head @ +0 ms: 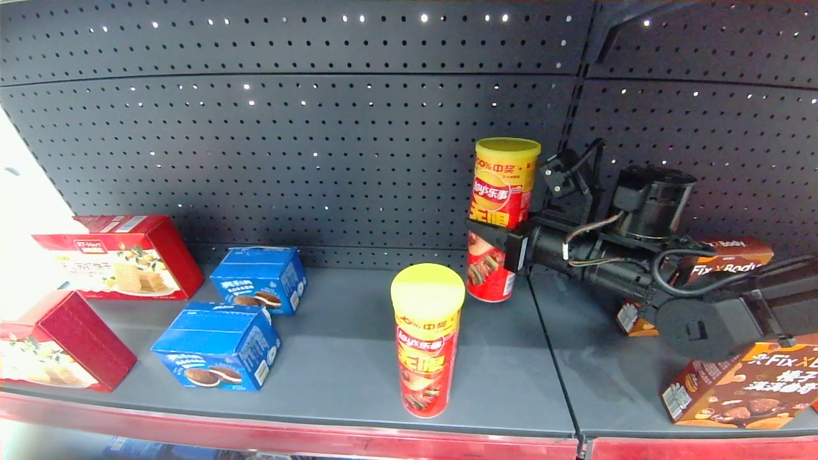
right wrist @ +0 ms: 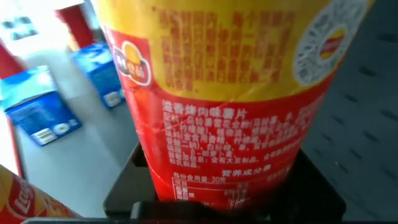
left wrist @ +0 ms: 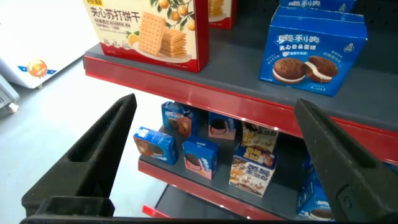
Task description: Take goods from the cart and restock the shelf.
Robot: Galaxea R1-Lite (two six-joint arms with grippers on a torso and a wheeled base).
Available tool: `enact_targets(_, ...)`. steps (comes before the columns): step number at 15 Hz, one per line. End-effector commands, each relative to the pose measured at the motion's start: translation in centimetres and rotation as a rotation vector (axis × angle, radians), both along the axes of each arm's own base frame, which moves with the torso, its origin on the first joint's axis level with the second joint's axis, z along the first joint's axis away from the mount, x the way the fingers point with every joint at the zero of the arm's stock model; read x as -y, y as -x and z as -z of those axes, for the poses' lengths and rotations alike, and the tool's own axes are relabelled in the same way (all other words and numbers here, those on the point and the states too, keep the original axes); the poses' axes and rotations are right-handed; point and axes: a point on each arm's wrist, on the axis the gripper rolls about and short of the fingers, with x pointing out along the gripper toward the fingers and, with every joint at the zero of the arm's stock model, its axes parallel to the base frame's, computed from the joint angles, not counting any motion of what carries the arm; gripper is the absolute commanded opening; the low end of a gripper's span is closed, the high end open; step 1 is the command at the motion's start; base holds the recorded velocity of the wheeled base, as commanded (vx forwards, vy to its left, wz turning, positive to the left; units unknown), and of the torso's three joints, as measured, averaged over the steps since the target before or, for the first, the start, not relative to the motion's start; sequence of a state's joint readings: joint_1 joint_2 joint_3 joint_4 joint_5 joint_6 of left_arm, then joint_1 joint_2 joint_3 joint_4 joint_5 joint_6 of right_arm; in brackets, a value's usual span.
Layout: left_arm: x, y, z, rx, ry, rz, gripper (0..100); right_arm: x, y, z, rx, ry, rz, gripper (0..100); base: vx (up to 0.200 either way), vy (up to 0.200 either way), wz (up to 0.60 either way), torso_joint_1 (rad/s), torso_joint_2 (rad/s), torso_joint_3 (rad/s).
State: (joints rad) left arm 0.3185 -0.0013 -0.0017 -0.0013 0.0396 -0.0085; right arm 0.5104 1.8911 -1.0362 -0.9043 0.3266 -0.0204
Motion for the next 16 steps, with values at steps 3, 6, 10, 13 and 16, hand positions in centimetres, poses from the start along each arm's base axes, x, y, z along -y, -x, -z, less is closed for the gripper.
enact_targets(3, 0.0, 0.0, 0.0, -0.001, 0.001, -0.001, 100, -1.2, -3.5, 2.1, -0.001, 0.013, -0.081, 0, 0.000, 0.000, 0.00, 0.000, 0.00, 0.000)
enact_targets(6, 0.0, 0.0, 0.0, -0.001, 0.001, -0.002, 100, -2.5, -5.2, 2.6, 0.025, 0.007, -0.207, 0, 0.000, 0.000, 0.00, 0.000, 0.00, 0.000)
enact_targets(10, 0.0, 0.0, 0.0, -0.001, 0.001, -0.001, 100, -3.6, -6.7, 3.3, 0.035, 0.002, -0.285, 0, 0.000, 0.000, 0.00, 0.000, 0.00, 0.000)
enact_targets(13, 0.0, 0.0, 0.0, -0.001, 0.001, -0.001, 100, -4.3, -8.3, 4.5, 0.046, 0.005, -0.345, 0, 0.000, 0.000, 0.00, 0.000, 0.00, 0.000)
enact_targets(16, 0.0, 0.0, 0.0, -0.001, 0.001, -0.001, 100, -4.3, -8.9, 4.9, 0.050, 0.011, -0.435, 0, 0.000, 0.000, 0.00, 0.000, 0.00, 0.000)
